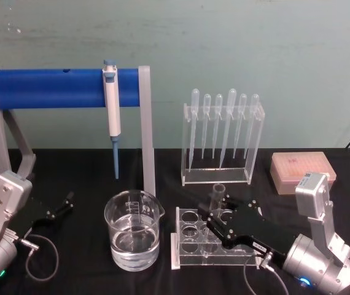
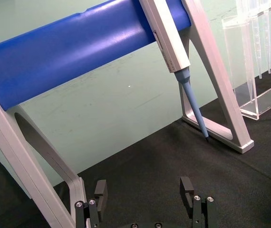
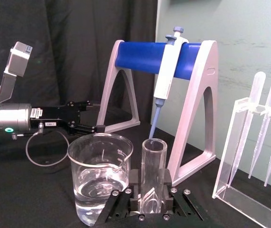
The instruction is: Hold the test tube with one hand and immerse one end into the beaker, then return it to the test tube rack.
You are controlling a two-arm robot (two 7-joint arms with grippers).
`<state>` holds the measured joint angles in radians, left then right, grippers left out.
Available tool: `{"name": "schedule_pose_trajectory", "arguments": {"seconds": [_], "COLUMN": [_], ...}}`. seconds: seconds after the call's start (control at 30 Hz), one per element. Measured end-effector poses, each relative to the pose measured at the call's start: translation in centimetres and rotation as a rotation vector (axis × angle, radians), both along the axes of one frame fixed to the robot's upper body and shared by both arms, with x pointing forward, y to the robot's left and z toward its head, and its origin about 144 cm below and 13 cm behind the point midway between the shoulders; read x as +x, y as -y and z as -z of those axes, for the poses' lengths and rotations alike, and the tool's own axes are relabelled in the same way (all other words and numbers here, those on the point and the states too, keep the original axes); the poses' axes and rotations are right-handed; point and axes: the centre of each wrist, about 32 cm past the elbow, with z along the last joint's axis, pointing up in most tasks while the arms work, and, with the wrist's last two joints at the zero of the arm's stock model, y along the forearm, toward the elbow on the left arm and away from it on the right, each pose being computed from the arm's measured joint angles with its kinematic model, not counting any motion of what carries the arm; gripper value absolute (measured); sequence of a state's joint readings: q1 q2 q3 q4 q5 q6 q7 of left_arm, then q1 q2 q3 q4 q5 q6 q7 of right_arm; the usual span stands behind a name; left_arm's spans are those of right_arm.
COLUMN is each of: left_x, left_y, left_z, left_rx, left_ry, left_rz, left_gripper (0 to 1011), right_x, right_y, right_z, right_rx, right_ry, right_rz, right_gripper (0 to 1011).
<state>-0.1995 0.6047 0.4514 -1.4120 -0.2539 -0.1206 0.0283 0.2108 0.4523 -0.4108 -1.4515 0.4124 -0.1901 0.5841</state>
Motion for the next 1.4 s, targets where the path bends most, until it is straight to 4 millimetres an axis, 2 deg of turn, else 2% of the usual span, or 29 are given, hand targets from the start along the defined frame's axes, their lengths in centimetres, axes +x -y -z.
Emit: {"name": "schedule_pose_trajectory", "arguments": {"seconds": [0.13, 0.17, 0.2, 0.23, 0.53, 0.57, 0.67, 0.8, 1.4], "left_x": [0.0, 0.0, 0.0, 0.0, 0.0, 0.0, 0.0, 0.0, 0.0], "left_y": [0.0, 0.0, 0.0, 0.0, 0.0, 0.0, 0.0, 0.0, 0.0], "left_z": [0.0, 0.0, 0.0, 0.0, 0.0, 0.0, 0.0, 0.0, 0.0], "left_rx": [0.000, 0.000, 0.000, 0.000, 0.000, 0.000, 0.000, 0.000, 0.000], "left_ry": [0.000, 0.000, 0.000, 0.000, 0.000, 0.000, 0.000, 0.000, 0.000], "left_rz": [0.000, 0.000, 0.000, 0.000, 0.000, 0.000, 0.000, 0.000, 0.000], "left_gripper": [1000, 1000, 1000, 1000, 1000, 1000, 1000, 1000, 1000], "right_x": [0.0, 0.0, 0.0, 0.0, 0.0, 0.0, 0.0, 0.0, -1.7], "right_y": [0.0, 0.0, 0.0, 0.0, 0.0, 0.0, 0.0, 0.0, -0.3], "right_z": [0.0, 0.0, 0.0, 0.0, 0.0, 0.0, 0.0, 0.0, -1.6], "right_rx": [0.000, 0.000, 0.000, 0.000, 0.000, 0.000, 0.000, 0.000, 0.012], "right_ry": [0.000, 0.000, 0.000, 0.000, 0.000, 0.000, 0.000, 0.000, 0.080], "right_rz": [0.000, 0.000, 0.000, 0.000, 0.000, 0.000, 0.000, 0.000, 0.033], "right_gripper": [409, 409, 463, 463, 785, 785, 892, 985, 1002]}}
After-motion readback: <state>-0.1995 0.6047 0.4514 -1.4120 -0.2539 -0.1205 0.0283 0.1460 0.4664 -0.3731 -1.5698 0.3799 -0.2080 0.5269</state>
